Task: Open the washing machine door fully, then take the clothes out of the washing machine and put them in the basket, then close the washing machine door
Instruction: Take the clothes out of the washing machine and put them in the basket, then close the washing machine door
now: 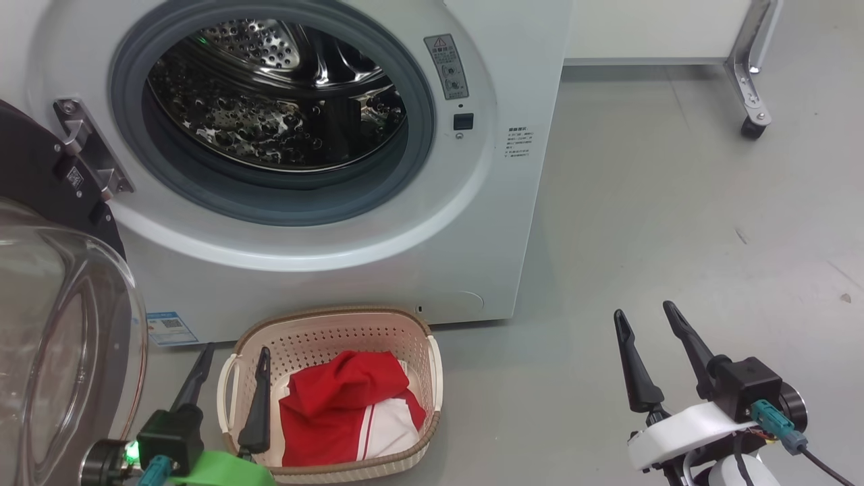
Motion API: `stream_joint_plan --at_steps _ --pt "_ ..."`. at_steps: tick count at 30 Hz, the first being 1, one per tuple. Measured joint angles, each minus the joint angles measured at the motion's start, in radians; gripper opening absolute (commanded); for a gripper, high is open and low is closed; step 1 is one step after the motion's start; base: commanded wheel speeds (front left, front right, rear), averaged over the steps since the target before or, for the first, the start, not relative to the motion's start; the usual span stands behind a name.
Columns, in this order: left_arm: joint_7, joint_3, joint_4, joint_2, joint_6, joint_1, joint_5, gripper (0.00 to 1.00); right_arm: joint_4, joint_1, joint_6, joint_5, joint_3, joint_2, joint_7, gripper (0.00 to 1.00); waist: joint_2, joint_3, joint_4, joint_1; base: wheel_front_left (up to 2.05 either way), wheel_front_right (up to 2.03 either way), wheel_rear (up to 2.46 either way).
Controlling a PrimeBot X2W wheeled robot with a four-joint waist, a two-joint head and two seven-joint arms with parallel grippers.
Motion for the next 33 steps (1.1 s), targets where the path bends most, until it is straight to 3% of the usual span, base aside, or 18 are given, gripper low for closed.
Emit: stream_joint_plan --at_steps 33 --pt "0.050 -0.017 -0.175 0.008 0.018 0.120 0.002 1.00 -0.026 0.043 -0.009 -0.001 -0.002 0.009 0.000 1.00 0.0000 -0.028 -0.005 0.0000 0.00 0.01 0.00"
